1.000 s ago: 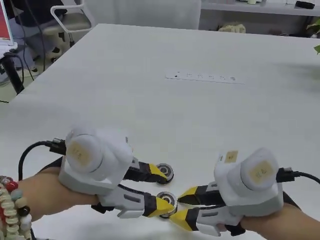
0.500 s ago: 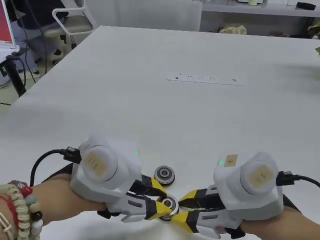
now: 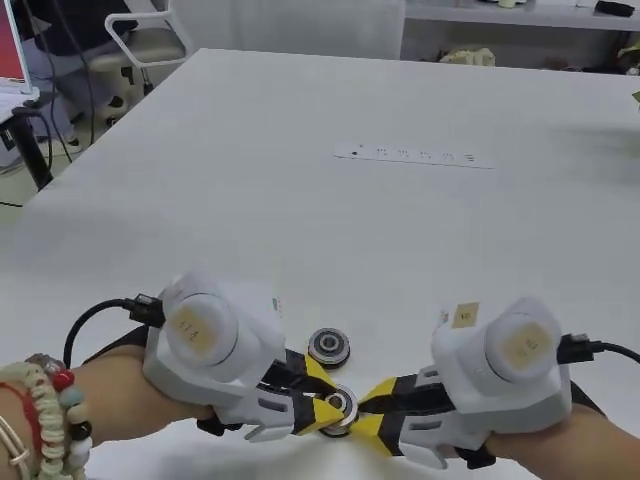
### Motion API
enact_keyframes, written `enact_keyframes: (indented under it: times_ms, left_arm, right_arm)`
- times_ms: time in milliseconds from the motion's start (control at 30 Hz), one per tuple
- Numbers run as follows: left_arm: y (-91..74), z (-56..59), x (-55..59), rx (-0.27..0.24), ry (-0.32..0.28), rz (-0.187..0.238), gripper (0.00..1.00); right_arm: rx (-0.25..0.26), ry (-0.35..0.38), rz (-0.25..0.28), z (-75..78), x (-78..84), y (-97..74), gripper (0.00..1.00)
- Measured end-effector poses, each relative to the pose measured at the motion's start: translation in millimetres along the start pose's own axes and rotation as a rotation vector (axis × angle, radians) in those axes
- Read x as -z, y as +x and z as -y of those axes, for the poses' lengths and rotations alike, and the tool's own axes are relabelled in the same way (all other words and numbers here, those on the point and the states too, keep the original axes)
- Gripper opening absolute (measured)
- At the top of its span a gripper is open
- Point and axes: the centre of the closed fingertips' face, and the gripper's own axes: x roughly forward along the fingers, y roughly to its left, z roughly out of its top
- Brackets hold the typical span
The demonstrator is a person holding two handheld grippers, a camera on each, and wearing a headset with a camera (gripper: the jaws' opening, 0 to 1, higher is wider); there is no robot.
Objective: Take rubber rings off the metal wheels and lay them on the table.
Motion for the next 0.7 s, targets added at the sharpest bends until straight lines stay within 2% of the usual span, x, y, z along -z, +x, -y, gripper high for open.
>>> enact_keyframes:
  times_ms: [67, 233, 500, 600, 633, 700]
  left_arm:
    - [-0.3, 0.1, -0.2, -0.001, -0.002, 0.001, 0.08]
    - [-0.6, 0.5, -1.3, -0.007, -0.008, 0.015, 0.08]
    - [1.0, 1.5, -3.7, -0.012, -0.011, 0.026, 0.08]
    - [1.5, 2.5, -4.4, -0.010, -0.012, 0.030, 0.08]
    - [1.7, 2.8, -4.7, -0.010, -0.013, 0.031, 0.08]
    - [2.6, 3.6, -5.7, -0.010, -0.012, 0.032, 0.08]
  right_arm:
    - [0.006, -0.012, 0.001, 1.9, 0.0, -0.9, 0.02]
    - [0.015, -0.001, -0.005, 3.8, 0.4, -2.0, 0.00]
    - [0.019, 0.150, -0.028, 8.5, 3.1, -4.7, 0.00]
    - [0.015, 0.180, -0.034, 9.9, 3.7, -5.6, 0.00]
    - [0.014, 0.220, -0.040, 9.5, 4.9, -6.9, 0.00]
    - [0.011, 0.249, -0.047, 11.1, 6.0, -8.1, 0.00]
